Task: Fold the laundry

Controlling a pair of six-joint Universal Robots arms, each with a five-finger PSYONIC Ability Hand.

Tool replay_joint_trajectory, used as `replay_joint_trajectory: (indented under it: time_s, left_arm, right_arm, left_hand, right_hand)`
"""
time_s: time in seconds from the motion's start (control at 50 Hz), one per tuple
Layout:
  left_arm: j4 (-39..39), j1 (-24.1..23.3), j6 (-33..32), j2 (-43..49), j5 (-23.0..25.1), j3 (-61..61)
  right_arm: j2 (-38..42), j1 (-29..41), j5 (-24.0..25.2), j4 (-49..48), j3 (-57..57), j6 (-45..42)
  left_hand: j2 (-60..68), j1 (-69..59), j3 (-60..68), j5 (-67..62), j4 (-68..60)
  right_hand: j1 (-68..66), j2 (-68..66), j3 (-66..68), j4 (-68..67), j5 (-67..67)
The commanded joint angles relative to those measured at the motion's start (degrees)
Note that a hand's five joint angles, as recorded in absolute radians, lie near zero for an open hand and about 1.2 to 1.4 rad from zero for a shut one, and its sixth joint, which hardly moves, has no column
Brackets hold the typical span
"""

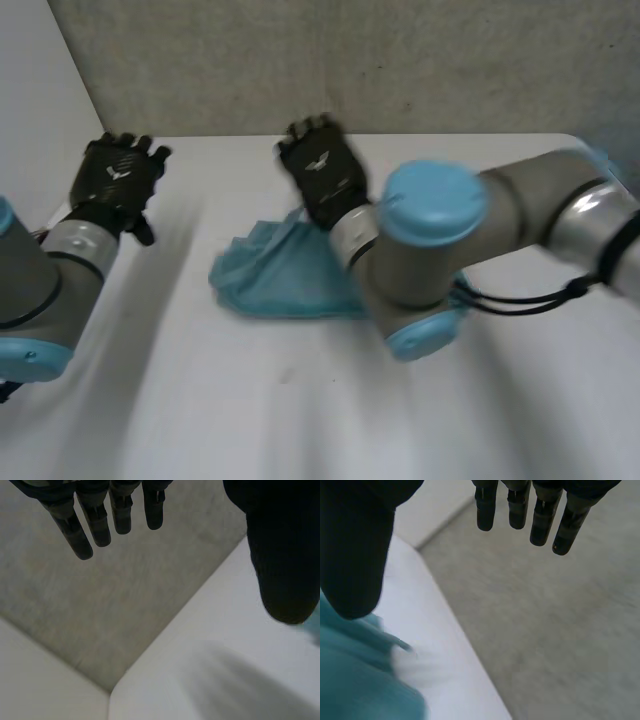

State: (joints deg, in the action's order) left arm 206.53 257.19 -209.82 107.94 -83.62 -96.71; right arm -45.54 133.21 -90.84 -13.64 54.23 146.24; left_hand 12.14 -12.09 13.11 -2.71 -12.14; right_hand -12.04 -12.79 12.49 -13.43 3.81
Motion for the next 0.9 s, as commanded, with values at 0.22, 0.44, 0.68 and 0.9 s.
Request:
replay_joint_trajectory:
  time_s: [0.22,0.44,0.68,0.9]
  left_arm:
    - [-3.1,-16.3,13.0,14.5,0.2,12.9]
    - [-3.9,-14.8,12.9,23.5,-4.3,19.2]
    - [-7.7,-11.6,6.2,20.3,-10.1,13.0]
    - [-7.9,-12.6,6.2,11.0,-10.3,3.6]
  right_arm:
    - [-14.4,-17.5,2.2,8.9,24.3,18.2]
    - [-13.7,-23.1,6.5,4.3,33.0,18.7]
    - [-11.8,-25.8,7.8,-1.1,36.7,18.7]
    - [-11.6,-26.1,8.2,-0.5,38.3,18.7]
  left_hand:
    - [-0.7,0.7,-1.7,1.3,0.8]
    - [-0.1,0.0,-1.0,0.6,0.1]
    - [-0.7,0.7,-1.7,1.3,0.8]
    - [-0.6,0.5,-1.5,1.2,0.6]
  right_hand:
    - [2.0,2.8,-2.5,3.4,-3.8]
    - [-5.3,-4.5,4.8,-3.9,3.5]
    - [-44.8,-44.0,44.3,-43.4,43.0]
    - [-38.4,-37.7,38.0,-37.0,36.7]
